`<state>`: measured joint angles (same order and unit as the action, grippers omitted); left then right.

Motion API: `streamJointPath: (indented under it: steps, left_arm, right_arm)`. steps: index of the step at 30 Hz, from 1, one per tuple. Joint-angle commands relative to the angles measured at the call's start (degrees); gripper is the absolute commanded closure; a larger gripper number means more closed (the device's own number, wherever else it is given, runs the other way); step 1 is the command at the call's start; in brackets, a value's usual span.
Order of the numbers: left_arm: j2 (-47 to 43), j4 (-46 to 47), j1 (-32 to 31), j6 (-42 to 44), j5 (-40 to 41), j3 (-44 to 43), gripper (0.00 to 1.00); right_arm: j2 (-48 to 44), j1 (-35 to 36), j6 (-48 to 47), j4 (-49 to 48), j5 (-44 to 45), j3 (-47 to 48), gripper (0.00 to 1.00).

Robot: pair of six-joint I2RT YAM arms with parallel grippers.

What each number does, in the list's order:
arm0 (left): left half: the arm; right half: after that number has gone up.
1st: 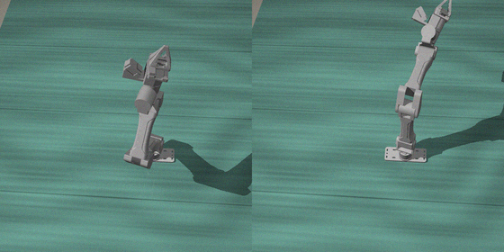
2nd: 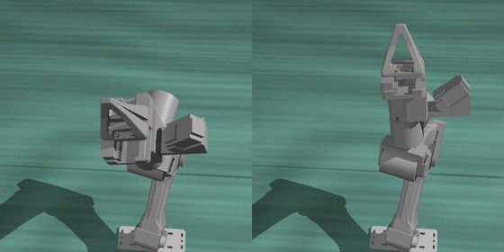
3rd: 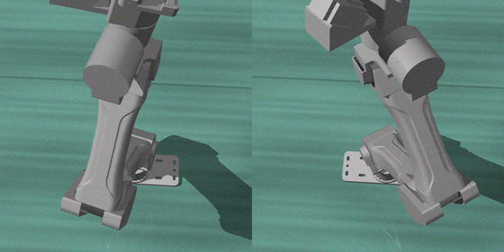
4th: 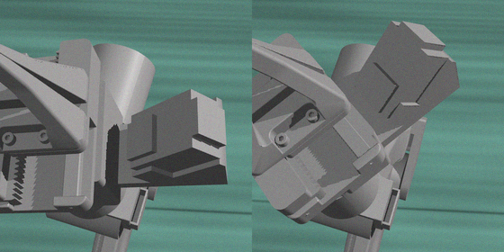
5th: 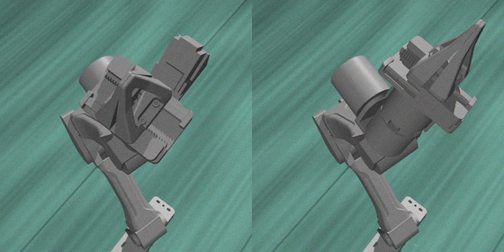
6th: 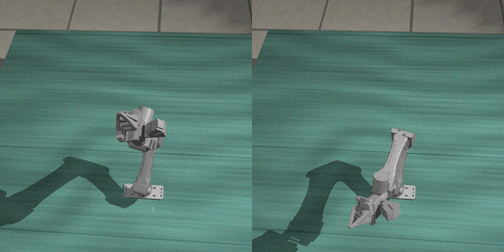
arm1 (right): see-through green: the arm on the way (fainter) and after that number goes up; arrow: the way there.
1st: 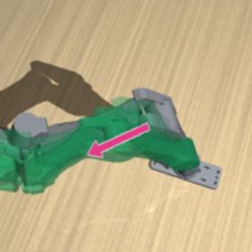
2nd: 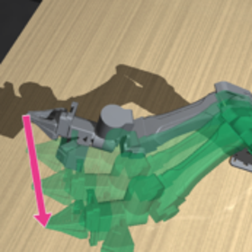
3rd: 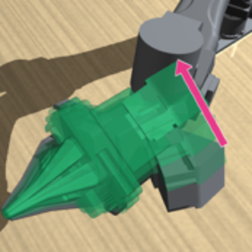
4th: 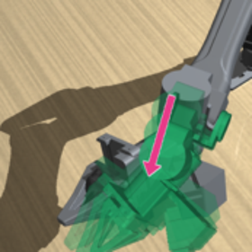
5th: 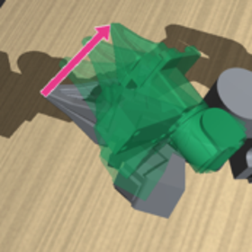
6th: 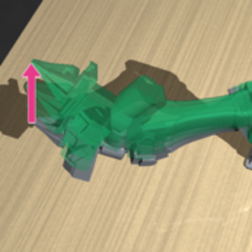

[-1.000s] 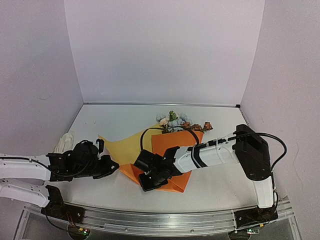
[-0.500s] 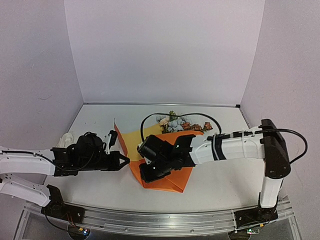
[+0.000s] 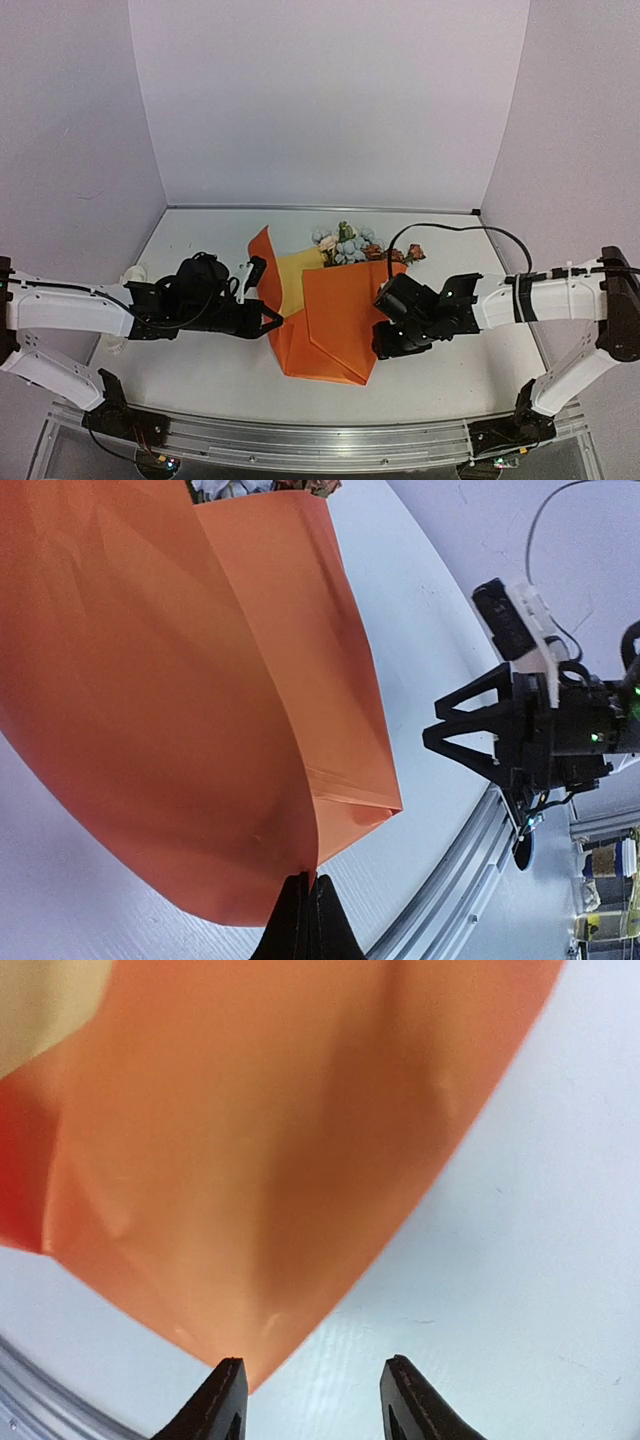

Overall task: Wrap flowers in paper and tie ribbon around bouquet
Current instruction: Fold the 2/3-folded wrapping paper at the center of the board.

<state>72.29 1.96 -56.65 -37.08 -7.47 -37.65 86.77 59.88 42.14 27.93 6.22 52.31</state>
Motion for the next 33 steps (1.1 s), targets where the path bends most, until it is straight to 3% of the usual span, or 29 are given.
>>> streamJointPath:
  steps: [1,10,22,28,33]
  left_arm:
    - [3.7,2.5,-0.9,3.5,-2.7,-4.8,1.0]
    - [11.6,3.3,-3.4,5.3,-3.6,-11.3,1.0]
    - [21.3,6.0,-5.2,5.8,-5.6,-17.9,1.0]
    - [28.5,5.8,-6.0,6.0,-8.2,-23.2,1.0]
    - [33.2,5.9,-6.0,4.1,-8.3,-26.0,1.0]
  right_arm:
    - [-0.6,-2.7,4.6,-9.0,-2.4,-4.4,0.49]
    - [6.8,-7.9,4.5,-16.2,-5.0,-3.4,0.46]
    - [15.4,-9.7,-2.1,-14.5,-10.1,6.7,0.47]
    - [15.5,-10.3,-5.3,-13.4,-10.7,8.1,0.45]
    - [9.9,-12.4,-3.8,-13.8,-12.1,2.6,0.42]
